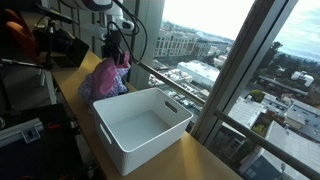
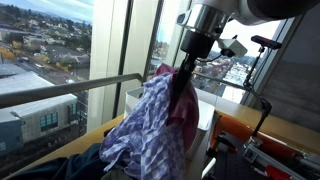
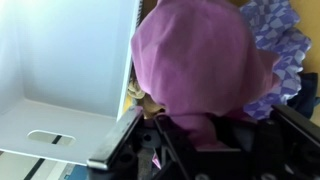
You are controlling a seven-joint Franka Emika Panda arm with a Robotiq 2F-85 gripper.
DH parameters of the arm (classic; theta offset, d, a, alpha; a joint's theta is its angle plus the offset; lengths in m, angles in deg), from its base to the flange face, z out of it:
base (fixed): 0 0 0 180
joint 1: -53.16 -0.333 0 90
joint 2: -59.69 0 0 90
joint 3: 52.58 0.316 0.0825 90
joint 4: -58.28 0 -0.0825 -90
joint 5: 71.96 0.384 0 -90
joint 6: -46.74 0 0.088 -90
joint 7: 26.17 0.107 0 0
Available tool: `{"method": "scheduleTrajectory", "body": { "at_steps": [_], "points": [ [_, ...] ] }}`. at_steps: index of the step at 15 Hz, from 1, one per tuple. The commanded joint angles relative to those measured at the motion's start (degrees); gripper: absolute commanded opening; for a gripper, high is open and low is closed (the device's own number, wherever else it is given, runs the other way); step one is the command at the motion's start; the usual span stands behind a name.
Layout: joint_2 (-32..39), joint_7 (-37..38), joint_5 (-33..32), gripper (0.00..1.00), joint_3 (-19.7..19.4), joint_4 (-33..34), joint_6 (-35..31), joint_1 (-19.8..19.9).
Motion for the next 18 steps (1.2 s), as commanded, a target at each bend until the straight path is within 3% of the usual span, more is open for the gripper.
{"method": "scheduleTrajectory", "body": {
  "at_steps": [1, 10, 18],
  "points": [
    [-7.8, -5.8, 5.6, 0.0, -1.5, 2.6, 5.6, 3.3],
    [-10.5, -10.6, 8.8, 0.0, -8.8, 23.7, 17.3, 9.7],
    [-7.5, -10.1, 9.4, 0.0, -10.7, 40.2, 22.9, 11.8]
  ]
}}
